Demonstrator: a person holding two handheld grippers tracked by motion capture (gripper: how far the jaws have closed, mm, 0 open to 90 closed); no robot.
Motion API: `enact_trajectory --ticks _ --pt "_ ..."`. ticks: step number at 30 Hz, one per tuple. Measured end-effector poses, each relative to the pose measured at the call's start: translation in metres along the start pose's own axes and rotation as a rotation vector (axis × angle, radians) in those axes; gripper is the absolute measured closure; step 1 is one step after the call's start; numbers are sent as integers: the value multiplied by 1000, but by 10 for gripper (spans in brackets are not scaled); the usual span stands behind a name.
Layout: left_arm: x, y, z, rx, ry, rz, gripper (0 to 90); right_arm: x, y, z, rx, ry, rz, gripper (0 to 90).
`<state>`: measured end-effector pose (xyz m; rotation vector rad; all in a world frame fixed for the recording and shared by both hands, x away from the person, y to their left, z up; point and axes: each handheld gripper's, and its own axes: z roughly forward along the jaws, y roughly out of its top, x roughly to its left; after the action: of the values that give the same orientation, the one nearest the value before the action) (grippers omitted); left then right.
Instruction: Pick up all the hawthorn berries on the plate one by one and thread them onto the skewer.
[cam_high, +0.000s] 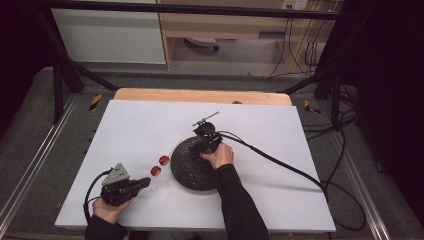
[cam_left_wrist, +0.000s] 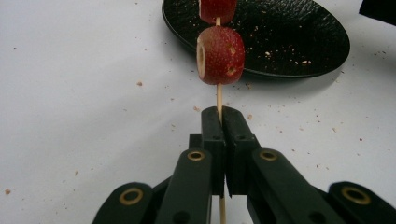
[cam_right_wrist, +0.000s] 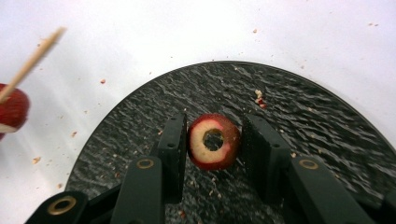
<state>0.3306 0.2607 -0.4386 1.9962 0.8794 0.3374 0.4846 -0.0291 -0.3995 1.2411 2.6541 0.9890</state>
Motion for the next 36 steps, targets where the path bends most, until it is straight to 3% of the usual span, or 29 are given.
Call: enact_trajectory --ticks 22,36 --pt "-3 1 0 -9 0 6 879 5 -28 -38 -167 64 23 623" --pt "-6 2 0 -16 -1 13 879 3 -56 -55 -347 136 79 624"
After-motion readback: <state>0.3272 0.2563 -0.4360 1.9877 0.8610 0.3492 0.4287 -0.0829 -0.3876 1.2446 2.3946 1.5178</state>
